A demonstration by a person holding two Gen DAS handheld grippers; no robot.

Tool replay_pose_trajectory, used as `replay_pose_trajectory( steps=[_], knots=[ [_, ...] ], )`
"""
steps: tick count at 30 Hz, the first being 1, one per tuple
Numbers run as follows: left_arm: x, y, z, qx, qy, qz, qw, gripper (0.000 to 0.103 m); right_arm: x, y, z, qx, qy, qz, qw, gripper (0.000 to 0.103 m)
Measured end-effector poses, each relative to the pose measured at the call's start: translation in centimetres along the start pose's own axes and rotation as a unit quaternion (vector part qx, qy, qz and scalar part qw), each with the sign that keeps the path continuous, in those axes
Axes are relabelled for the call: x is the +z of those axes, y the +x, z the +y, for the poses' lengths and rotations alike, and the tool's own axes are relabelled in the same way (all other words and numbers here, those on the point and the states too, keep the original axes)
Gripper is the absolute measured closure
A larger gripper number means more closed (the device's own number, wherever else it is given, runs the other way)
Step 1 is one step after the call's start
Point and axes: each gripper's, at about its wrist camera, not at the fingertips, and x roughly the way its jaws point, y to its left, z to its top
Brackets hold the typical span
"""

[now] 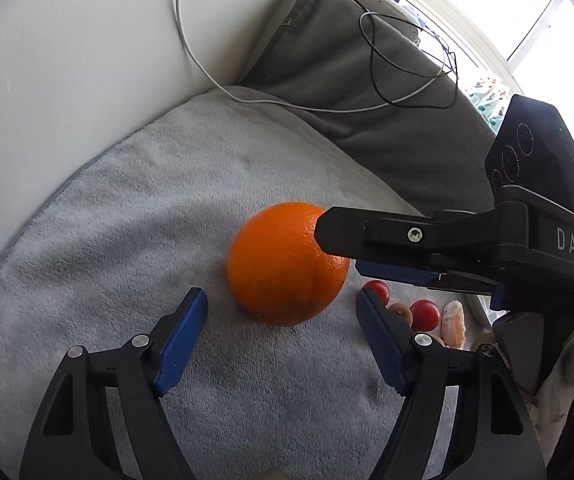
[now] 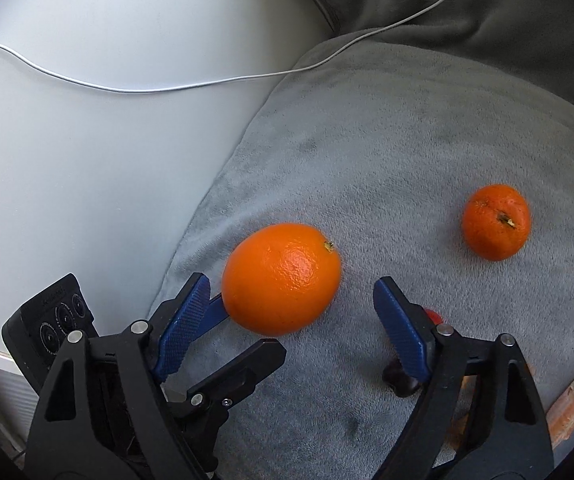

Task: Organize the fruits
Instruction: 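Move the right tool to the large orange and close its fingers on it, then lift the large orange with the right tool and carry it over the white plate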

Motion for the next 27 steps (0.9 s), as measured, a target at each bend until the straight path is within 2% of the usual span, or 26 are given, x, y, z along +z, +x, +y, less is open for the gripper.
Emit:
replay_pose_trajectory(
  steps=[2,5,12,15,27],
  knots=[
    [0.1,0.1,-0.1,0.000,0.000,0.002,1.0000,0.027,0.1,0.5,0.1,0.000,0.002,0.004,1.000,0.019],
    [0.2,0.1,-0.2,-0.001,0.004,0.003,1.0000,0.033,0.2,1.1,0.0,0.002,0.005,0.009,1.000,0.025],
    [0.4,0.1,0.0,-0.004,0.005,0.006,1.0000,0.038,0.3,1.7,0.0,0.012,0.008,0.012,1.000,0.026],
    [0.2,0.0,0.1,-0.002,0.005,0.006,1.0000,0.039,0.2,1.9,-0.1,0.023,0.012,0.013,1.000,0.030],
    [0.1,-0.3,-0.6,0.010,0.016,0.001,0.9998,0.039,-0.7,0.5,0.4,0.014,0.006,0.006,1.000,0.031]
  ],
)
